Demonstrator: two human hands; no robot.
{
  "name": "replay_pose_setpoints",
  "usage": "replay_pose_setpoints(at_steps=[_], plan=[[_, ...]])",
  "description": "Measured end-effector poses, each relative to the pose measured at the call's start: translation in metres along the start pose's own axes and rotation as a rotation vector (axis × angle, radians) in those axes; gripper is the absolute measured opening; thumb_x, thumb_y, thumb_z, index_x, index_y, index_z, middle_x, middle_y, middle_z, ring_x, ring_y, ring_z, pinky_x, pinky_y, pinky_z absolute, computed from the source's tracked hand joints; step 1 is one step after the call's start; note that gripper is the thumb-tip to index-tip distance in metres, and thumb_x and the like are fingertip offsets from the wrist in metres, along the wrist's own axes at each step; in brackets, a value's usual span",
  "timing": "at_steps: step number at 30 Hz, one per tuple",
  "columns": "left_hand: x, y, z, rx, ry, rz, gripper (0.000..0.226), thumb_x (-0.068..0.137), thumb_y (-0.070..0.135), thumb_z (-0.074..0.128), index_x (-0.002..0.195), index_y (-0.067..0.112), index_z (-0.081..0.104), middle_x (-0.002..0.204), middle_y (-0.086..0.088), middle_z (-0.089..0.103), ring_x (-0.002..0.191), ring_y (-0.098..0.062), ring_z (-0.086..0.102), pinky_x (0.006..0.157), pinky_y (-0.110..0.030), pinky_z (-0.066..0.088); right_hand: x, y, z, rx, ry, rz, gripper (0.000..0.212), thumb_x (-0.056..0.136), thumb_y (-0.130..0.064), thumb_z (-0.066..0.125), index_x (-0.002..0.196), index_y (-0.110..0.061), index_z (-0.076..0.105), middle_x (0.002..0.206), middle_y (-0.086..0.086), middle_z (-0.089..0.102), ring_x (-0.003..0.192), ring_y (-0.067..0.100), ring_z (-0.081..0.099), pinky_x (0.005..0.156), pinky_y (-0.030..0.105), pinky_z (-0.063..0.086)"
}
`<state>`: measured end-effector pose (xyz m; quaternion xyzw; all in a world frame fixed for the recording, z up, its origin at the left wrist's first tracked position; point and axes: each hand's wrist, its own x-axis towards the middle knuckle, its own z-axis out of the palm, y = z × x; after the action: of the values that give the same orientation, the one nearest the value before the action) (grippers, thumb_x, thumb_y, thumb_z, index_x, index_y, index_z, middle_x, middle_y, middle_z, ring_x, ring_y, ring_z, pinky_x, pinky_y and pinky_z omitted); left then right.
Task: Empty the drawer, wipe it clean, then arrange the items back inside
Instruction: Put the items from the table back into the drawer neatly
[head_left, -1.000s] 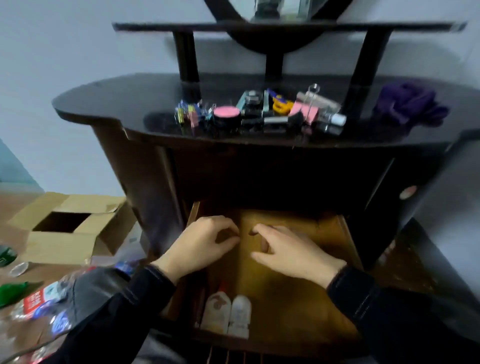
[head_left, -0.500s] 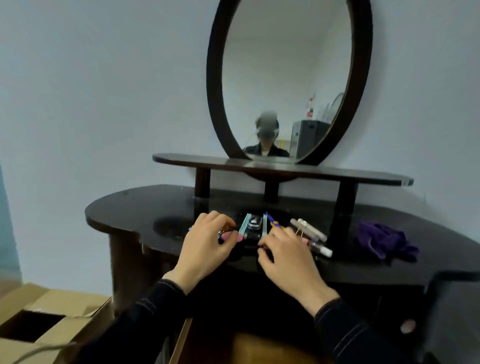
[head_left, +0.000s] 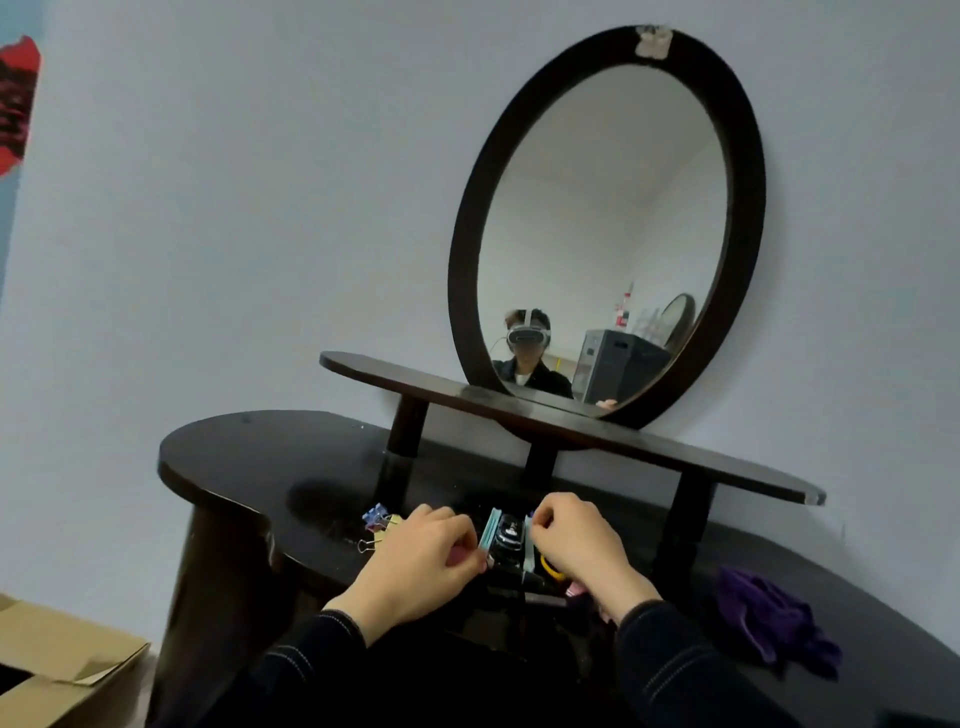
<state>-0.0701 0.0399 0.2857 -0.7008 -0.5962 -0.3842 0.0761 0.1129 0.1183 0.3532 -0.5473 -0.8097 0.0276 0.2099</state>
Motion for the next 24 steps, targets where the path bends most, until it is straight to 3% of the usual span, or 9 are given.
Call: replay_pose_setpoints(at_steps=[4, 8, 15, 18, 22, 24], plan=[[0.002, 0.0, 0.002, -0.034, -0.017, -0.023, 0.023, 0.088, 0.05, 0.059, 0.094, 0.028, 0.063, 0.094, 0.014, 0.057, 0.097, -0.01, 0.047, 0.086, -0.028, 0.043, 0.02, -0.012, 0.006, -0.133, -0.199, 0.059, 0.014, 0.082, -0.023, 0.067, 0.094, -0.019, 0.059, 0.091, -0.001, 0.065, 0.083, 0.02, 0.066, 0.068, 0.032, 0.051], [0.003, -0.001, 0.0, -0.105, -0.032, -0.062, 0.024, 0.083, 0.05, 0.061, 0.092, 0.029, 0.066, 0.093, 0.016, 0.057, 0.097, -0.008, 0.047, 0.088, -0.027, 0.043, 0.021, -0.015, 0.012, -0.142, -0.23, 0.098, 0.02, 0.079, -0.023, 0.069, 0.091, -0.02, 0.052, 0.089, -0.001, 0.064, 0.081, 0.019, 0.067, 0.069, 0.031, 0.053], [0.004, -0.005, -0.004, -0.269, 0.004, -0.147, 0.024, 0.078, 0.057, 0.054, 0.084, 0.036, 0.065, 0.089, 0.017, 0.059, 0.095, -0.001, 0.048, 0.084, -0.023, 0.043, 0.017, -0.002, 0.005, 0.042, 0.004, 0.141, 0.007, 0.086, -0.021, 0.065, 0.092, -0.016, 0.063, 0.081, -0.003, 0.065, 0.065, 0.014, 0.061, 0.06, 0.027, 0.048], [0.005, -0.005, -0.006, -0.353, 0.046, -0.17, 0.016, 0.083, 0.049, 0.057, 0.084, 0.036, 0.067, 0.089, 0.016, 0.062, 0.096, -0.002, 0.051, 0.087, -0.024, 0.044, 0.008, 0.006, -0.001, 0.11, 0.108, 0.137, 0.021, 0.092, -0.022, 0.063, 0.113, -0.024, 0.059, 0.091, -0.005, 0.066, 0.071, 0.012, 0.064, 0.058, 0.029, 0.051], [0.004, -0.006, -0.007, -0.378, 0.086, -0.188, 0.005, 0.091, 0.036, 0.063, 0.091, 0.035, 0.068, 0.093, 0.014, 0.062, 0.096, -0.005, 0.055, 0.088, -0.028, 0.047, -0.006, 0.008, -0.003, 0.07, 0.192, 0.026, 0.023, 0.097, -0.023, 0.06, 0.12, -0.026, 0.06, 0.094, -0.009, 0.065, 0.071, 0.007, 0.064, 0.063, 0.027, 0.056], [0.003, -0.006, -0.006, -0.378, 0.131, -0.166, 0.018, 0.091, 0.035, 0.064, 0.108, 0.039, 0.063, 0.109, 0.018, 0.057, 0.103, -0.004, 0.053, 0.092, -0.026, 0.046, -0.012, 0.003, -0.007, 0.153, 0.214, -0.078, 0.021, 0.097, -0.024, 0.062, 0.118, -0.026, 0.063, 0.093, -0.013, 0.064, 0.077, 0.004, 0.063, 0.069, 0.024, 0.057]])
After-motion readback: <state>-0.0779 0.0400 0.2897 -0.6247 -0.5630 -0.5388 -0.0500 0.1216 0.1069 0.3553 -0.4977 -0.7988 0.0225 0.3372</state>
